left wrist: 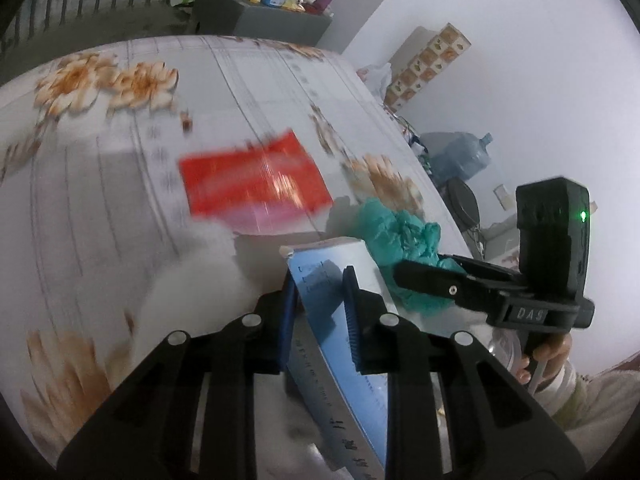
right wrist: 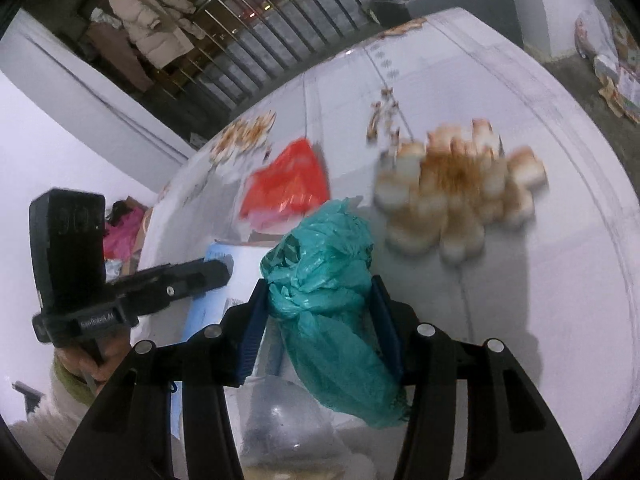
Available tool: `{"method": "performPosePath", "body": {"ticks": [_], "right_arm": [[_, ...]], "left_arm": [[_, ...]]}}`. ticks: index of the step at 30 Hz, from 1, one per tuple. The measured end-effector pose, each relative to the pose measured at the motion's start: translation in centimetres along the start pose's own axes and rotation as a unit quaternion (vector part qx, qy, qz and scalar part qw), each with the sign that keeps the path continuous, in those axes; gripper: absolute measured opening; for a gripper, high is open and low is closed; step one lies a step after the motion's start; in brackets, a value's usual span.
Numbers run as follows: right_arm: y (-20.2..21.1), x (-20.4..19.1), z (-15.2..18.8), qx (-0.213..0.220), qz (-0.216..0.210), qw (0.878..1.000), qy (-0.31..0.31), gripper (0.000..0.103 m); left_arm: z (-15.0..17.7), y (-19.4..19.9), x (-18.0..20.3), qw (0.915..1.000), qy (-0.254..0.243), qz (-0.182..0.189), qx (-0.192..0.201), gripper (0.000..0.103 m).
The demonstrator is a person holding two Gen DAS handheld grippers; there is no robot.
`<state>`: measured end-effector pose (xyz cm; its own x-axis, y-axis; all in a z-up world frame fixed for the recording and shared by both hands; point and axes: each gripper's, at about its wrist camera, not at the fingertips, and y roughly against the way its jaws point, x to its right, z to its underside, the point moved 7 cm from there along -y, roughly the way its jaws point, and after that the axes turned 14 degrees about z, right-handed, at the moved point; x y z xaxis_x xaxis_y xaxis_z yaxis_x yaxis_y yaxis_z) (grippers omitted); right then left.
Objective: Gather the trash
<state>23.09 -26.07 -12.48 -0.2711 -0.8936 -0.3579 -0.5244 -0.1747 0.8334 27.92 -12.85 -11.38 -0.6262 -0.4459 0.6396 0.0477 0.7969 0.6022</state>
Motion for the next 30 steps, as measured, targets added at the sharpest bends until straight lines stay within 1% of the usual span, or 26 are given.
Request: {"method": "performPosePath", "body": {"ticks": [2, 4, 6, 8, 10, 11, 12, 13, 15, 17, 19, 23, 24, 25, 26, 30], "right_arm": [[0.7, -0.2, 1.7, -0.002, 0.001, 1.0, 0.0, 0.049], [1.2, -0.3, 2.6, 0.002, 0.007, 1.0, 0.006, 0.049], [1.4, -0.4, 2.9, 0.003, 0.016, 1.0, 0.017, 0.049], [1.9, -0.2, 2.6, 0.005, 0.031, 0.999, 0.023, 0.052], [3.1, -0.4, 2.2, 0.019, 0.034, 0.999, 0.029, 0.059], [3.9, -0.4, 1.9, 0.032, 0.033, 0.998, 0.032, 0.065], [4.7, -0.2, 1.9, 0.043, 0.035, 0.998, 0.036, 0.068], [5.1, -0.5, 2.0, 0.05, 0.038, 0.997, 0.039, 0.069], [6.0, -0.2, 2.2, 0.058, 0.044, 0.997, 0.04, 0.07], [6.5, 0.1, 2.5, 0.056, 0.041, 0.997, 0.033, 0.07], [6.9, 0.6, 2.8, 0.053, 0.036, 0.998, 0.023, 0.07], [7.8, 0.9, 3.4, 0.053, 0.025, 0.998, 0.015, 0.07], [7.9, 0.8, 3.5, 0.053, 0.022, 0.998, 0.014, 0.07], [8.0, 0.7, 3.5, 0.055, 0.017, 0.998, 0.012, 0.07], [8.2, 0.8, 3.6, 0.056, 0.013, 0.998, 0.009, 0.07], [8.9, 0.9, 3.6, 0.058, -0.001, 0.998, 0.002, 0.07]], "left_arm": [[1.3, 0.4, 0.8, 1.0, -0.006, -0.005, 0.007, 0.02], [2.3, 1.0, 1.3, 0.9997, -0.007, -0.009, 0.019, 0.02], [2.8, 1.6, 1.5, 0.9992, -0.009, -0.018, 0.035, 0.02], [2.8, 2.7, 1.8, 0.9978, -0.008, -0.027, 0.06, 0.022], [3.2, 4.4, 2.3, 0.9956, -0.004, -0.028, 0.09, 0.028], [3.4, 5.2, 2.6, 0.9945, -0.003, -0.026, 0.102, 0.031], [3.7, 6.0, 2.9, 0.9931, -0.002, -0.024, 0.114, 0.033], [4.3, 7.1, 3.2, 0.9908, 0.0, -0.024, 0.133, 0.033], [5.2, 8.7, 3.4, 0.9873, 0.007, -0.024, 0.157, 0.038], [6.1, 9.6, 3.7, 0.9848, 0.015, -0.023, 0.171, 0.039], [7.2, 10.5, 3.9, 0.9821, 0.019, -0.031, 0.185, 0.042], [8.7, 11.8, 4.3, 0.9786, 0.018, -0.036, 0.202, 0.053], [9.0, 12.1, 4.4, 0.9773, 0.017, -0.039, 0.207, 0.058], [9.1, 12.3, 4.5, 0.9764, 0.018, -0.042, 0.211, 0.06], [9.3, 12.5, 4.5, 0.9748, 0.018, -0.046, 0.217, 0.064], [9.5, 13.7, 4.2, 0.968, 0.021, -0.07, 0.24, 0.072]]}}
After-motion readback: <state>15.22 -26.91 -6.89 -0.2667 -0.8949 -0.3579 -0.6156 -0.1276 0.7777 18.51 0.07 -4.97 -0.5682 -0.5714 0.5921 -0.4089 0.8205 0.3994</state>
